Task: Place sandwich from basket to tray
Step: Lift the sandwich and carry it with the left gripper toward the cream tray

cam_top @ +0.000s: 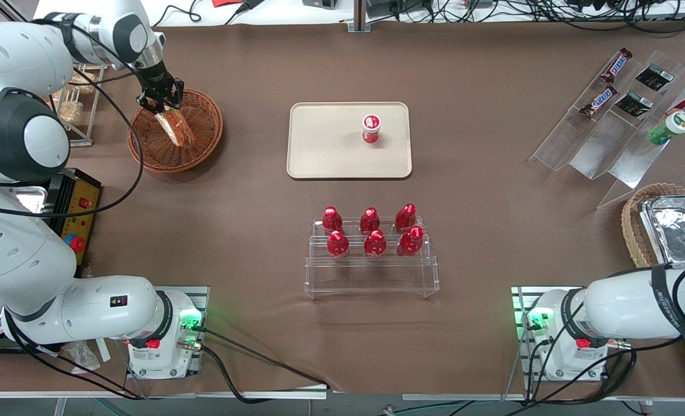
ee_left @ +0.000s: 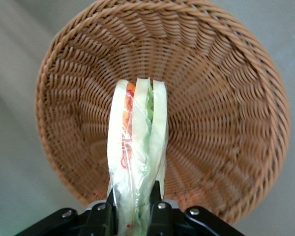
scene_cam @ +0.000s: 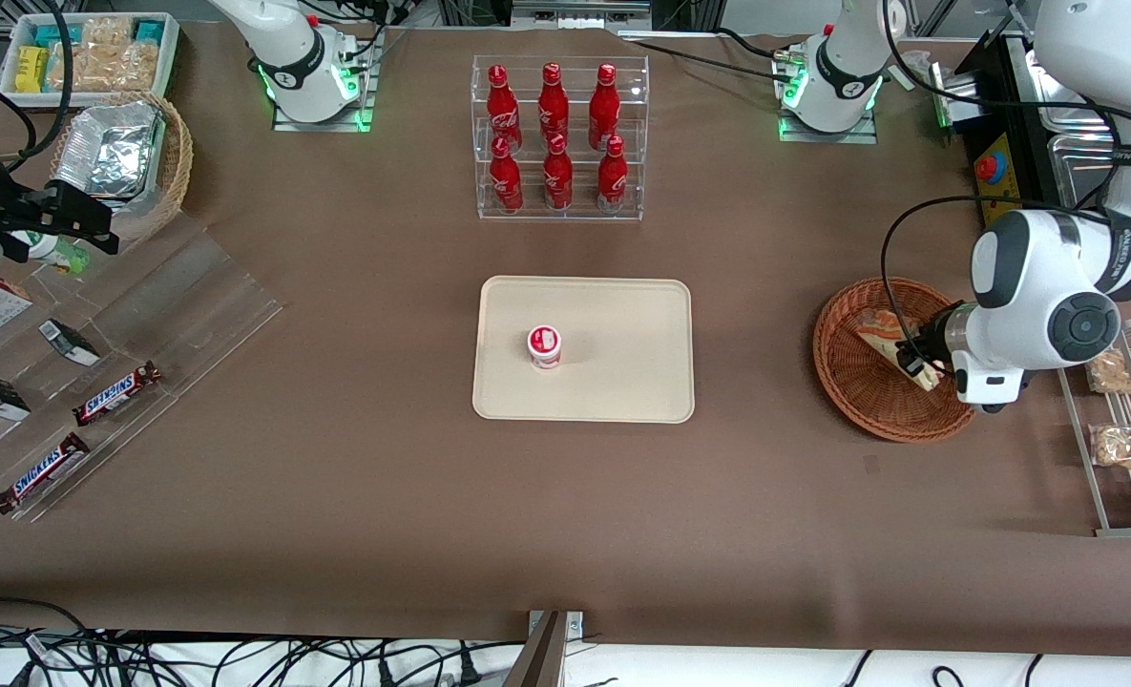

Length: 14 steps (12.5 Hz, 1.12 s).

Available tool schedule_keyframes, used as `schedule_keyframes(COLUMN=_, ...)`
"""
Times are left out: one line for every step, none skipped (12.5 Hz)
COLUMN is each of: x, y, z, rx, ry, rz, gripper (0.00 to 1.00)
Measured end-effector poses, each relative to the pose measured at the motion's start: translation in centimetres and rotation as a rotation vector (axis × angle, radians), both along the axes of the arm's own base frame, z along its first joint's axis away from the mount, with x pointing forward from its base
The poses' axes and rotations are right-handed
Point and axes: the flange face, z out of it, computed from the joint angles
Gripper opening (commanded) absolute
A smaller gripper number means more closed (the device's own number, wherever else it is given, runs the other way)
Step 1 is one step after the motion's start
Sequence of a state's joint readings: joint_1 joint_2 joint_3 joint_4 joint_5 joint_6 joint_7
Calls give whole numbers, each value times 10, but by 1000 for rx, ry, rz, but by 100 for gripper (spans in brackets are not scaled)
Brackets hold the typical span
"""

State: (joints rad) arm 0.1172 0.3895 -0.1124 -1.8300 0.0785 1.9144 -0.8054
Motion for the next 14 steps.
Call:
schedule_keyframes(x=1, y=-9, z=12, rx=-2, ry=18, rz=-39, gripper=26)
schedule_keyframes(x=3, y=-23, z=25, rx=2, ry=32, rz=-82, gripper=26)
schedule_keyframes(x=5, y=-42, z=36, rx=4, ry=39, rz=-126, gripper=26)
schedule_keyframes(x=6, y=-64, z=46, rx=-4, ry=39, rz=-166, gripper=26)
schedule_keyframes(x=5, y=-89, z=54, rx=-17, ry=35, rz=-206, gripper=26)
schedule_keyframes(x=3, y=-114, z=62, rx=-31, ry=25, rz=-246, gripper=26)
schedule_keyframes(x=1, y=-138, z=69, rx=-45, ry=13, rz=-286, gripper=26)
schedule_keyframes(x=-3, y=-161, z=75, rx=-59, ry=3, rz=-323, gripper=26)
schedule_keyframes(x=-6, y=-182, z=80, rx=-72, ry=-12, rz=-359, gripper=26)
schedule_keyframes(x=-9, y=-203, z=84, rx=-83, ry=-40, rz=-387, gripper=26)
schedule_keyframes(x=-10, y=-223, z=86, rx=-91, ry=-78, rz=-401, gripper=26)
schedule_keyframes(x=-12, y=-244, z=86, rx=-98, ry=-118, rz=-402, gripper=26)
schedule_keyframes(x=-14, y=-264, z=82, rx=-106, ry=-151, rz=-414, gripper=26)
schedule_keyframes(x=-17, y=-282, z=76, rx=-101, ry=-175, rz=-443, gripper=26)
